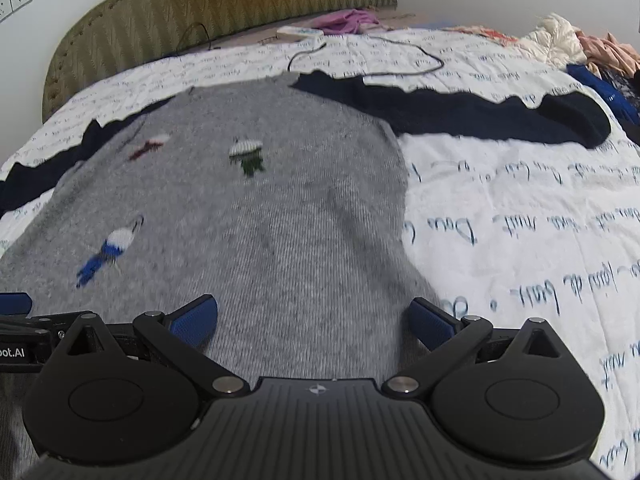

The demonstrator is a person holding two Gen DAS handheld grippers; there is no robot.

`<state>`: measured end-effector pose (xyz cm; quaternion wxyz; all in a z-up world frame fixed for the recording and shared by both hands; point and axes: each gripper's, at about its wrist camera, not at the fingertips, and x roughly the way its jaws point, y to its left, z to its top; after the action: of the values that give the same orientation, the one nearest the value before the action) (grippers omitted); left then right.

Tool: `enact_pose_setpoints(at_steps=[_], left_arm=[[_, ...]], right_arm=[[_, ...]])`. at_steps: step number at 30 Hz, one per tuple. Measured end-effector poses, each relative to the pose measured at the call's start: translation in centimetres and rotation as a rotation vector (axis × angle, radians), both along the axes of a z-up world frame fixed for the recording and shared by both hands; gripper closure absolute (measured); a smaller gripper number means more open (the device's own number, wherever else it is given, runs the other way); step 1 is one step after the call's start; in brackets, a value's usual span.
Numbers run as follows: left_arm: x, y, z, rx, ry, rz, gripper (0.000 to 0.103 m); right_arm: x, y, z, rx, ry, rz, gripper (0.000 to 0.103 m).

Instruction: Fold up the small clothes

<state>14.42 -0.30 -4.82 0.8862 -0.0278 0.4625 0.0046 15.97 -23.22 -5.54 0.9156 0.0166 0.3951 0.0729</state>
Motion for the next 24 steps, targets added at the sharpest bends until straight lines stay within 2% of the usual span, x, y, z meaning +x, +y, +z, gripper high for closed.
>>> enact_pose_setpoints(at_steps=[5,10,14,17,21,23,24], left_arm=[[1.6,0.4,0.1,-0.009,-0.010,0.014,0.000],[3.0,0.3,-0.3,-0.009,0.000,0.017,0.000],[3.9,-0.3,-0.6,0.005,0.000,0.003,0.000],[4.6,-0.7,-0.5,-0.003,-0.003,-0.013,0.000],[5.9,-1.3,-0.6,0.002,-0.010,-0.028,0.000],[6.5,-1.6,-0.8,0.005,-0.006,-0.031,0.000],[6.7,-1.8,-0.9,0.005,-0.006,-0.034,0.000]], right_arm=[[2.6,-2.2,0.6,-0.001,-0.038,-0.012,0.000],[6.1,-8.1,1.3,0.058,-0.098,-0.061,0.000],[9.8,-15.7,1.3,0.173,-0.130,-0.225,0.000],[11.8,-22.0,1.1,0.279,-0.204,-0.347,0.000],[14.6,-29.6,0.6,0.322,-0.308,-0.466,0.005],[16.4,-33.1,-0.1,0.355,-0.282,-0.571,0.009],[17.1,-34.9,-0.5,0.405,-0.262,-0.621,0.013]])
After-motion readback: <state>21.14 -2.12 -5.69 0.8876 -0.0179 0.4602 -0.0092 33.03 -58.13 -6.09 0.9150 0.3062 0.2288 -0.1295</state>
